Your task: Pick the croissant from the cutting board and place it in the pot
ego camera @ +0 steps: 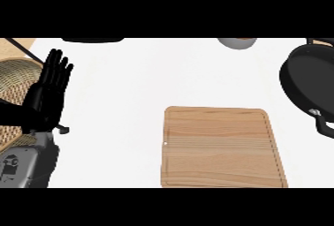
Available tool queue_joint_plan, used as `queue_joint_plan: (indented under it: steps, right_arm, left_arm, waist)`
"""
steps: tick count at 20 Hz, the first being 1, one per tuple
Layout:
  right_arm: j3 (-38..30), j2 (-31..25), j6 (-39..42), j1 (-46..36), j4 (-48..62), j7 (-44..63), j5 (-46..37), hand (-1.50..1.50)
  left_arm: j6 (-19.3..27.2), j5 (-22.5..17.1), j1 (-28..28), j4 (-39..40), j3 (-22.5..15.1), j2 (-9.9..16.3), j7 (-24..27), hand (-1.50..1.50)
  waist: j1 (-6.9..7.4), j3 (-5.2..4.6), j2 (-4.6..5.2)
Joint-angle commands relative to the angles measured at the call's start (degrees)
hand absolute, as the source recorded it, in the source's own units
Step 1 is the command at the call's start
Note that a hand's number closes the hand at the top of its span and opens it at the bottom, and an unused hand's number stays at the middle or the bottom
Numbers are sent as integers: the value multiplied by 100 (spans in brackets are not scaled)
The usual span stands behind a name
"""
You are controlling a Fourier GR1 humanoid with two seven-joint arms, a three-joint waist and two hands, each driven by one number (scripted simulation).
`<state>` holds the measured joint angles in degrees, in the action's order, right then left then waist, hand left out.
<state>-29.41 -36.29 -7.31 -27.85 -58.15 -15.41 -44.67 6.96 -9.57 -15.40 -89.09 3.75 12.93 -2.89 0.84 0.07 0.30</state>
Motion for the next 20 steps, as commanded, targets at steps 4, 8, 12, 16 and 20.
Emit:
queue_joint_plan:
  steps: [4, 8, 12, 16, 20]
  right_arm:
    - [-140, -657, -748, -958, 2517, -1063, -132, 150]
    - [209, -545, -1019, -1111, 3267, -947, -620, 150]
    - [-198, -699, 135, -1296, 3943, -872, -68, -150]
    - [6, -517, 277, -1442, 4259, -1490, -182, -150]
    - [-171, -554, 252, -1670, 4343, -1965, 29, -150]
  left_arm:
    - [15, 162, 153, -129, -133, -152, 118, 0]
    - [-88, 61, 2, 43, -71, -132, 72, 0]
    - [-72, 93, 36, 27, -81, -148, 127, 0]
    - [187, 243, -395, -2, -215, -272, -228, 0]
    - [48, 99, -161, -61, 6, -129, -153, 0]
  waist:
    - [82, 4, 21]
    - [133, 7, 48]
    - [188, 18, 83]
    - [159, 22, 75]
    - [164, 18, 56]
